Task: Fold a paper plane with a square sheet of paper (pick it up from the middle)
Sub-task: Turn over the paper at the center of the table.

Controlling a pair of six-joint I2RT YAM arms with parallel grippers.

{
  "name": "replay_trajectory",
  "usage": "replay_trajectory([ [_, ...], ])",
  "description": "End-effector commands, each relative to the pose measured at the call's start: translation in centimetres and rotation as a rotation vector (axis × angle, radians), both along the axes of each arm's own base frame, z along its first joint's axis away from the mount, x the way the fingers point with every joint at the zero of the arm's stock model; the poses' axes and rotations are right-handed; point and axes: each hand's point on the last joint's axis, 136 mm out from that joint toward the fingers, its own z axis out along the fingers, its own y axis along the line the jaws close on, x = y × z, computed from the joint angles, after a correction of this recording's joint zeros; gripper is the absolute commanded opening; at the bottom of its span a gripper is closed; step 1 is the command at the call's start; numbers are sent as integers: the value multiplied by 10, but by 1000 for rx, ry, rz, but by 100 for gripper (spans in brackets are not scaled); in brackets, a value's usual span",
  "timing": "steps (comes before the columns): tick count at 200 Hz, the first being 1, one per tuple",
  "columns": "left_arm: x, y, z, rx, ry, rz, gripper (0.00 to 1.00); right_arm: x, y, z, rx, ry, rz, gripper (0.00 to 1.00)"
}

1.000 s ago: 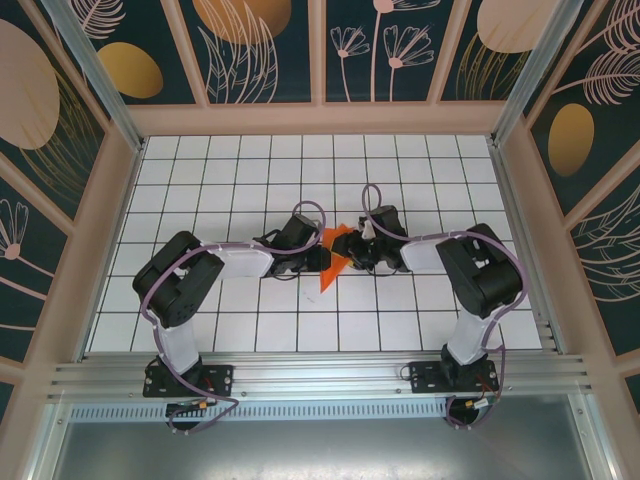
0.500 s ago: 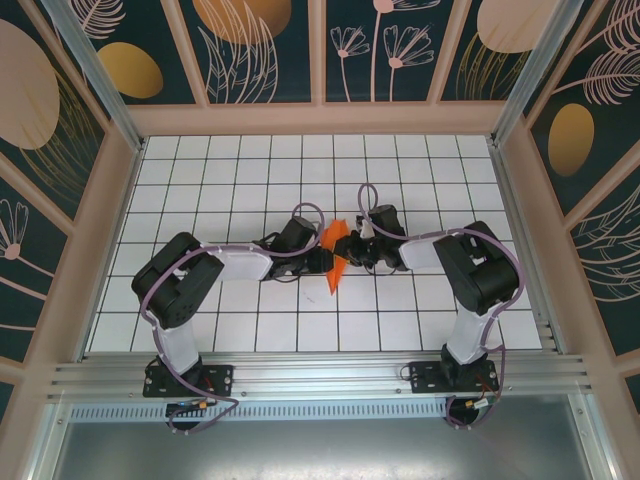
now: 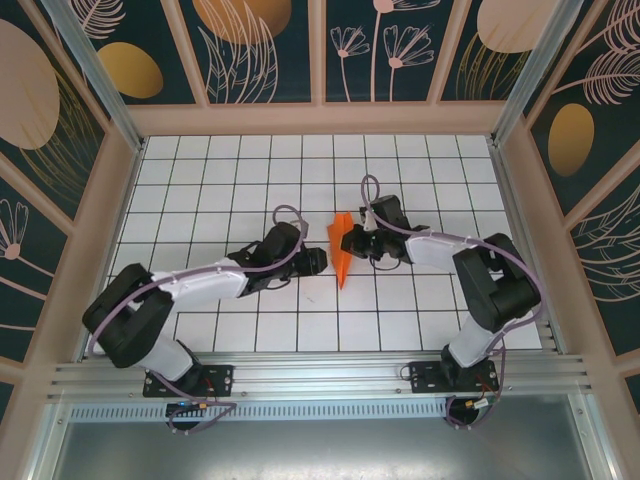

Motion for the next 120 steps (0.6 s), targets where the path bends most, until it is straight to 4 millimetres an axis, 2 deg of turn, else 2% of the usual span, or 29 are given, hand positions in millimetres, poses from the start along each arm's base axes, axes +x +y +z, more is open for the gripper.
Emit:
replay_trajectory([
  [1,13,47,12,55,-71,217,52,-2,-30,17,-259,-73,-10,4],
  [38,11,106,26,-18,-126,443,58,-11,-81,34,-856,-144,-42,5],
  [55,8,125,30,-79,-141,508,60,-18,-92,37,-1088,-164,-38,6],
  [71,6,137,31,-111,-147,544,61,-24,-85,30,-1203,-186,-1,6],
  [86,4,144,31,-121,-147,563,61,-28,-70,19,-1265,-198,28,6],
  [120,1,148,28,-113,-141,566,61,-42,-12,-9,-1311,-230,118,10],
])
